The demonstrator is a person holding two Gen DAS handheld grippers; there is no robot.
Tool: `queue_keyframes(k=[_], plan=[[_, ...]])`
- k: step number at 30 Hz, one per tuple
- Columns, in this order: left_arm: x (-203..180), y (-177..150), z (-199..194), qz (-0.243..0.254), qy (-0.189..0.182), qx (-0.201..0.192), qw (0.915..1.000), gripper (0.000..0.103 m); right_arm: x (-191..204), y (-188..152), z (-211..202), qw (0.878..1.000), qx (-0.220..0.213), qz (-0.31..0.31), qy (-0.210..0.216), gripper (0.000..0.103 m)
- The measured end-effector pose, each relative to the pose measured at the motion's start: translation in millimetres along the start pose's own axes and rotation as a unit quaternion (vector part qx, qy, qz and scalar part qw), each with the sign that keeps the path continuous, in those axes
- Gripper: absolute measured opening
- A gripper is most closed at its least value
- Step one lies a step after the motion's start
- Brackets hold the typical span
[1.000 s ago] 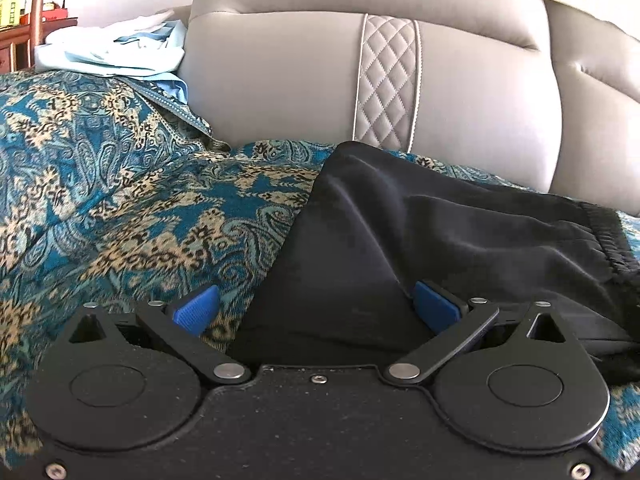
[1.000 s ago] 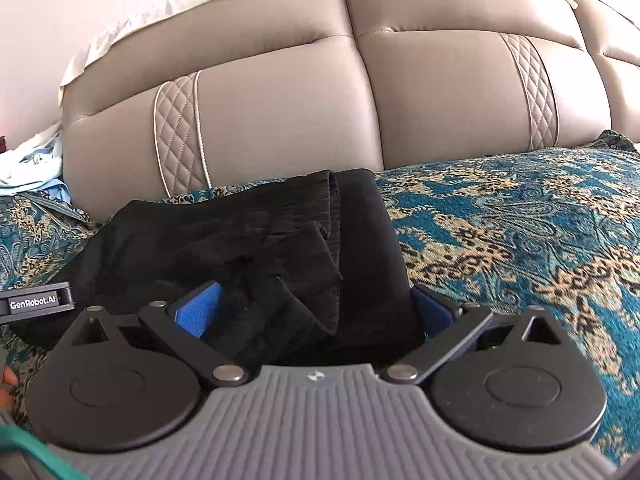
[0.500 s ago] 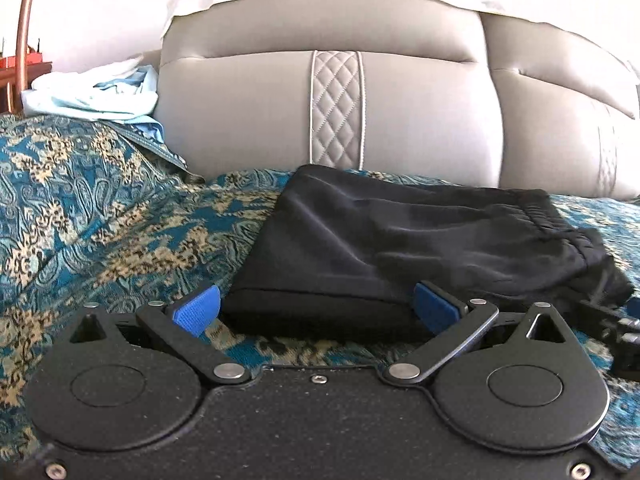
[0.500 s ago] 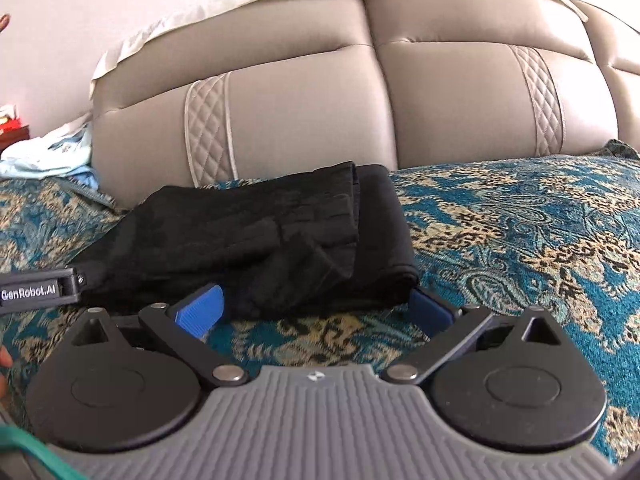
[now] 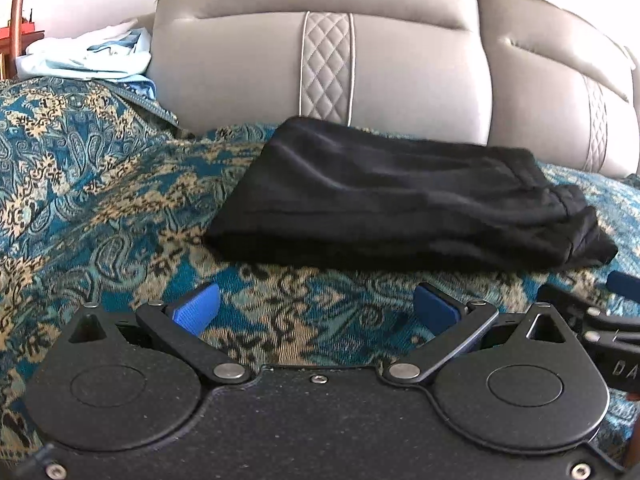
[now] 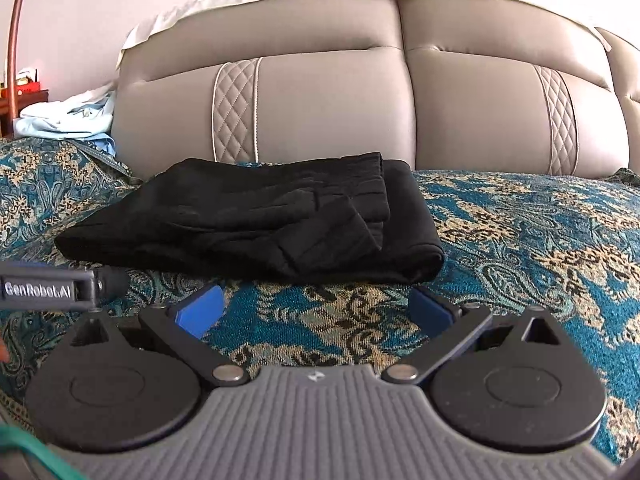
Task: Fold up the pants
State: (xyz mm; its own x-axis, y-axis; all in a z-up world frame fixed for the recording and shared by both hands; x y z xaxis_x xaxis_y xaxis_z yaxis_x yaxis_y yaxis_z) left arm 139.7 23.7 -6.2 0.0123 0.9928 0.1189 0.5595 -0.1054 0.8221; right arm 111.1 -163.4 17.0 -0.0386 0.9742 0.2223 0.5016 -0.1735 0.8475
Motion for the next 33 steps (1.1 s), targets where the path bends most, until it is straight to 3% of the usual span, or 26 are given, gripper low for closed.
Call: queue_keyframes(k=[11,33], plan=[[-12,4,7,0.048,0.009,-0.007,0.9988,0.103,14,-8,5,0.999,0.001,-0.050,-0.019,0.103],[-5,0,9,0.020,-0.009,-0.023,0.9995,0.103,14,-10,4,0.998,-0.007,-0.049,-0.023,0.103]])
Point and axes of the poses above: each gripper's, at about its wrist camera, not at the fingertips, and z roughly the way its jaws point, x to its left, y to its top, the point moved 4 cm from there along z, roughly the way its jaws point, and after that the axes turned 9 degrees about z, right-handed, at the moved point
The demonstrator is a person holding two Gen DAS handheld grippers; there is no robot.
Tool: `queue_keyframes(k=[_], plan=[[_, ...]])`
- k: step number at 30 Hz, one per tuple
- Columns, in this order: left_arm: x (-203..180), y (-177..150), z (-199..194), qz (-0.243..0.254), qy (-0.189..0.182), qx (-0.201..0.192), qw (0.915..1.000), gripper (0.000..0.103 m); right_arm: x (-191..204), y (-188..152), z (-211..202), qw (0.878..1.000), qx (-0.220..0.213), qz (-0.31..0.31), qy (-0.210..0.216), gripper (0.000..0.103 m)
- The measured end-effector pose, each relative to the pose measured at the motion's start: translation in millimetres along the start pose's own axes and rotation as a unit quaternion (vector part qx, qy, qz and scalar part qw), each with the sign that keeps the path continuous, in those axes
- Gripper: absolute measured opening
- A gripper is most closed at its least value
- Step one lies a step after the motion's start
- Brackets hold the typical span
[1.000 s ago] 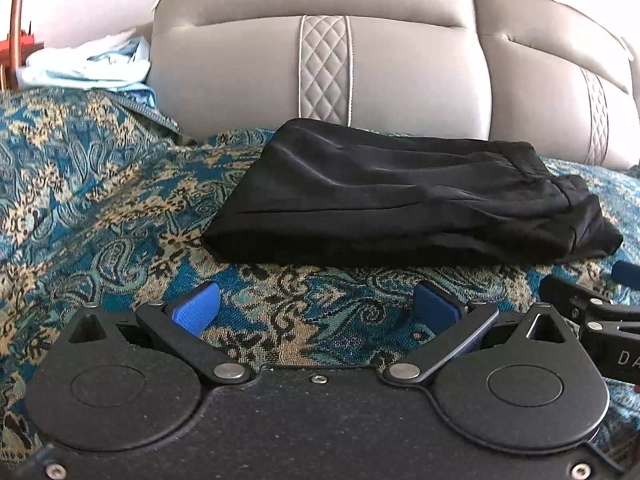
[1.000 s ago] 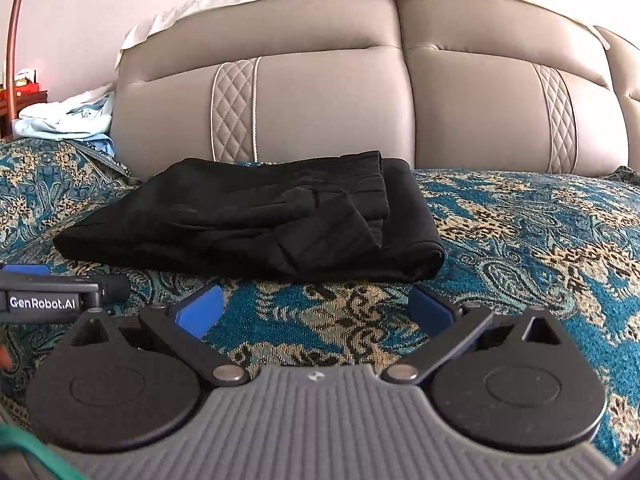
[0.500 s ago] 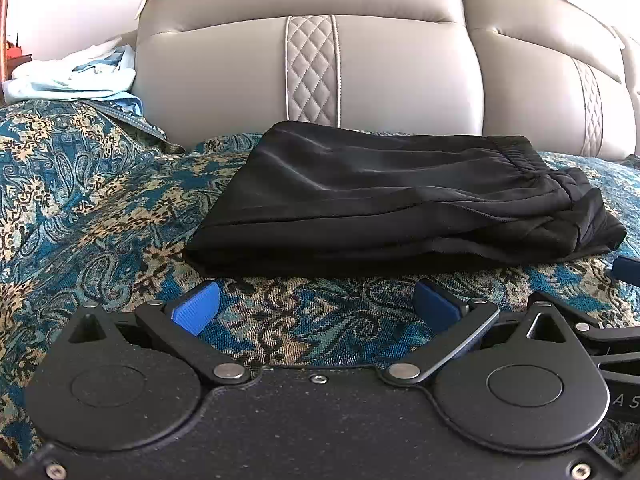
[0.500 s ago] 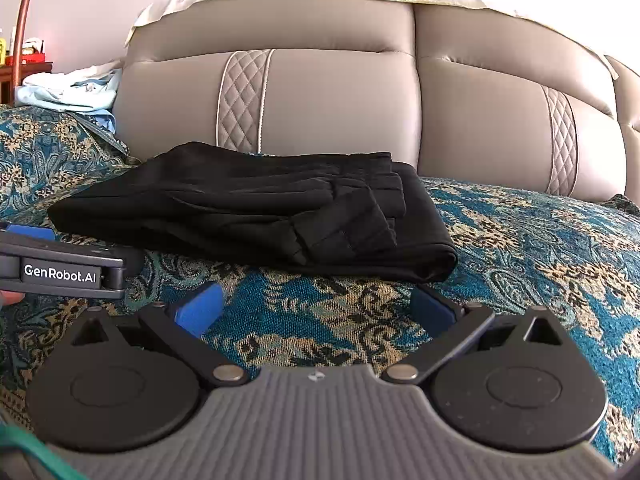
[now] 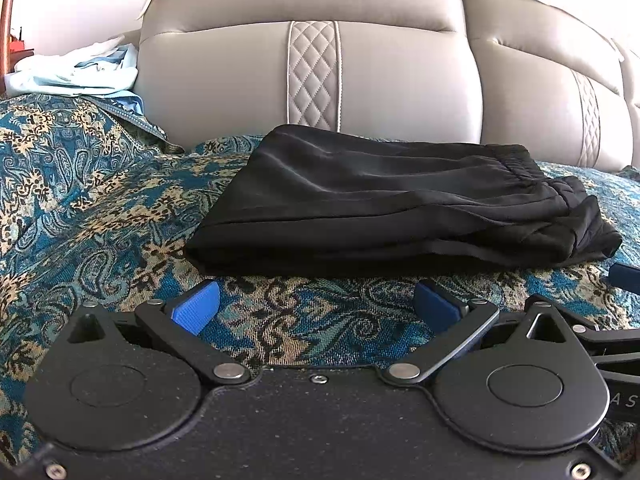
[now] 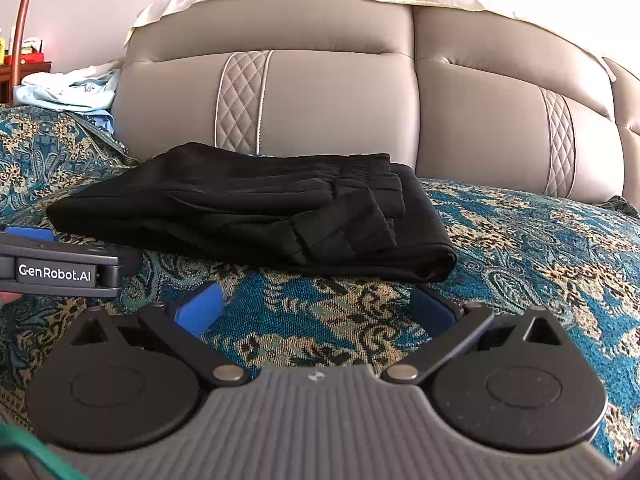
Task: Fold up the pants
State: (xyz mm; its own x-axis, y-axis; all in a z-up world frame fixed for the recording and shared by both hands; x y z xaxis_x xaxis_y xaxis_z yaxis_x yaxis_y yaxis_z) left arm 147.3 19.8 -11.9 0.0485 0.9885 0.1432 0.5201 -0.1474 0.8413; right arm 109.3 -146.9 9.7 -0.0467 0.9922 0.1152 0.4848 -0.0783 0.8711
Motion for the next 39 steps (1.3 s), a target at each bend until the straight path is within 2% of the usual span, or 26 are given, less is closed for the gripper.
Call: queue_keyframes(k=[16,39], plan=[[-3.3,-1.1,-3.2,0.003,0.012,-0.006,0.9999,0.103,1.3,-0.3,-0.6,1.000,-0.001,-0.002,-0.003,0.103],[-3.6,-0.9,-3.4,0.003,0.008,-0.006,0.9999,0.103,0.7,-0.4,-0.3,1.000,-0.002,-0.002,-0.003,0.103]])
Point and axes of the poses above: each gripper's, at about its wrist camera, not at the fingertips, and z roughly the way its jaws point, x to its left, y to its top, the point moved 4 cm from there along z, roughly the way its jaws point, and after that the axes turned 9 degrees about z, right-handed, at the moved point
